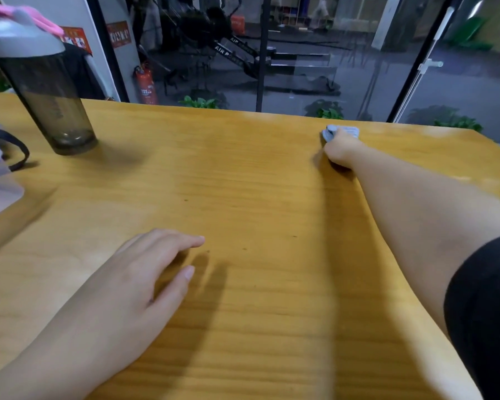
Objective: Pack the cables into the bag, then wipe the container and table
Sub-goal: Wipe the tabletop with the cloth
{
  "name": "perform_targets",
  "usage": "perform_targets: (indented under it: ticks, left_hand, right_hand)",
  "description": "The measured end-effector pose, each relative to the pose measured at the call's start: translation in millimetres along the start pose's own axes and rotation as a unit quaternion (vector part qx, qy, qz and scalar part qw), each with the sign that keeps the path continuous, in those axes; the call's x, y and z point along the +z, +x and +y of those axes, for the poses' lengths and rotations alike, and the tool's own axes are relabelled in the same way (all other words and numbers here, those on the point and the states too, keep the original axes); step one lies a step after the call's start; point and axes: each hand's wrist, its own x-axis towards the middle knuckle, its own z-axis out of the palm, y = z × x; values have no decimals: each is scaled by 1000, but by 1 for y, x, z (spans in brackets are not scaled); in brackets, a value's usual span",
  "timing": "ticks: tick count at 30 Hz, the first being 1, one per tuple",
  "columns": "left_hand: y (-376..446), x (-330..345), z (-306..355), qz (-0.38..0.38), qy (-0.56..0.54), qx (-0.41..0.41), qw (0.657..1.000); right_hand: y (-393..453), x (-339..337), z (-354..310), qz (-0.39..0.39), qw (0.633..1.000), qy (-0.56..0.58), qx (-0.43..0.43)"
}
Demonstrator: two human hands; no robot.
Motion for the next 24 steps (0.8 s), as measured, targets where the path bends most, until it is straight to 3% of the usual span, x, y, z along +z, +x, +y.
perform_targets:
  ticks: [9, 14, 18, 21, 24]
  left_hand:
    - [-1, -3, 0, 5, -24, 5, 1000]
    - [-1, -5, 2, 16, -31, 0, 999]
    - [-4, -8, 3, 28, -29, 2, 999]
    - [-5, -9, 3, 39, -32, 13, 999]
    - [-5, -8, 3, 47, -29, 13, 998]
  right_hand:
    - [-32, 23, -87, -117, 980, 61, -147]
    - [-71, 33, -130, -182, 938, 106, -276]
    - [-104, 34, -147, -235, 901, 181, -318]
    - [-97, 25, -140, -167, 902, 282, -281]
    - [-70, 10, -116, 15, 913, 371, -166]
